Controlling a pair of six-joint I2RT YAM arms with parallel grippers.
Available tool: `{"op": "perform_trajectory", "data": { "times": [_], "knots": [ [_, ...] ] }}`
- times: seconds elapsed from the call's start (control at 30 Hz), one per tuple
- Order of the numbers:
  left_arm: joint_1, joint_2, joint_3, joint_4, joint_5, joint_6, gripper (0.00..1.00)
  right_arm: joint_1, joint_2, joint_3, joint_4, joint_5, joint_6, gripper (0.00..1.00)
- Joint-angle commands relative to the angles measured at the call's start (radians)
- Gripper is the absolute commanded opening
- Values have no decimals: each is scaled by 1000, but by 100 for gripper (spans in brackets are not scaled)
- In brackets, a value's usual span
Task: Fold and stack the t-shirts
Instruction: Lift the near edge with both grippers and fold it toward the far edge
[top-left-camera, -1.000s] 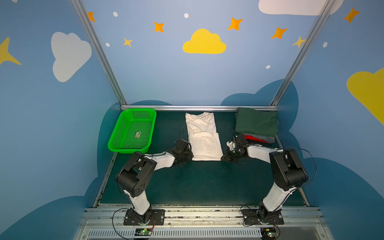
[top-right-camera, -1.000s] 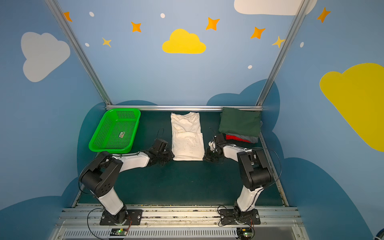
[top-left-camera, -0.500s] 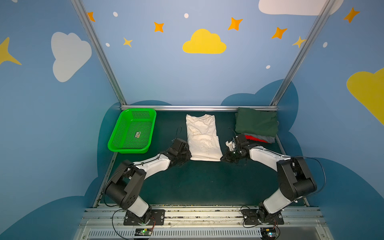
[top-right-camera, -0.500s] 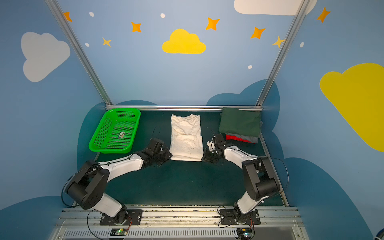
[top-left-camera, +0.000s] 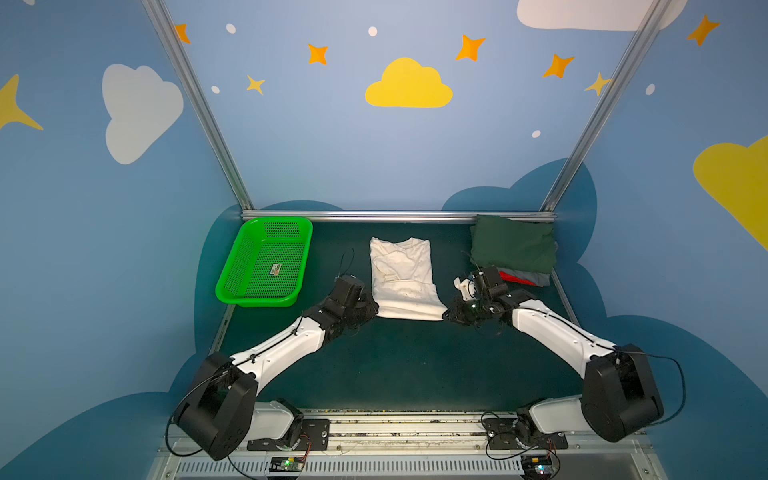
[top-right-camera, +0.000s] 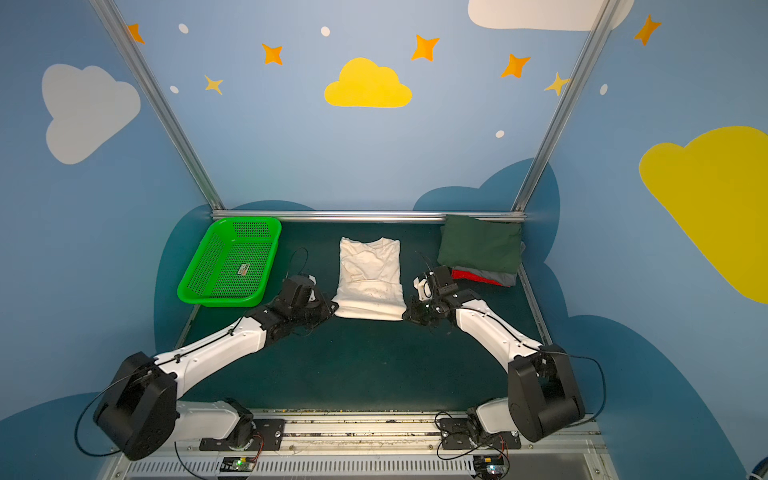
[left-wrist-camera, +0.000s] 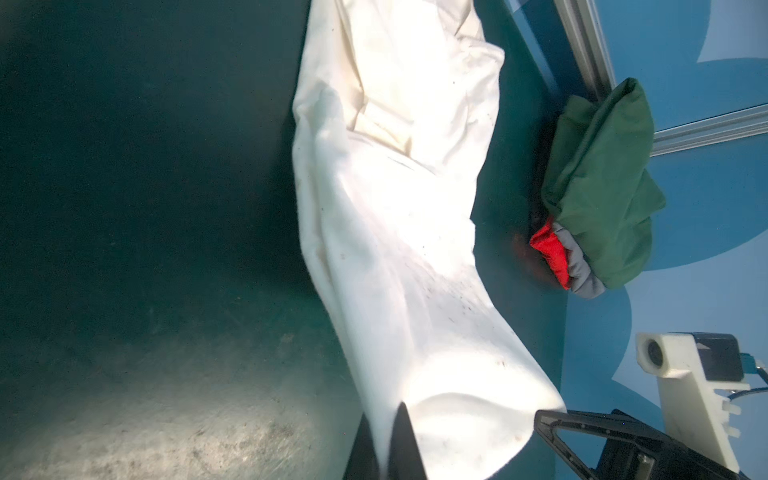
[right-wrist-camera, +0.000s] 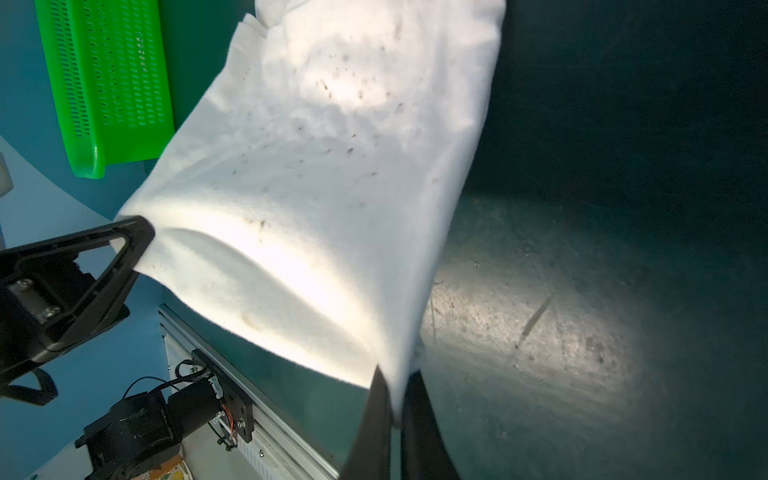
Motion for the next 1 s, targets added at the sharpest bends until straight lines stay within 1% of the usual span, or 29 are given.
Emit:
{"op": "perform_trajectory", "data": {
  "times": [0.0, 0.23, 0.4, 0.67, 0.73, 0.87, 0.97],
  "knots": [
    [12, -22, -25, -37, -62, 9, 3, 6, -40, 33, -62, 55, 18, 0],
    [11, -34, -49, -5, -51, -1, 3, 22, -44, 63, -95, 89, 26, 0],
    [10, -47, -41, -18, -42, 5, 3, 31, -68, 43, -102, 119, 32, 0],
    [-2, -110, -96, -23, -54, -23, 3, 42, -103, -1, -127, 111, 27, 0],
    [-11, -112, -120, -13, -63, -34, 3, 44, -104, -14, -133, 105, 19, 0],
    [-16, -113, -153, -1, -47, -53, 3, 51, -112, -37, -142, 98, 23, 0],
    [-29, -138, -164, -3, -50, -60, 3, 76, -136, -40, -148, 104, 33, 0]
  ]
}}
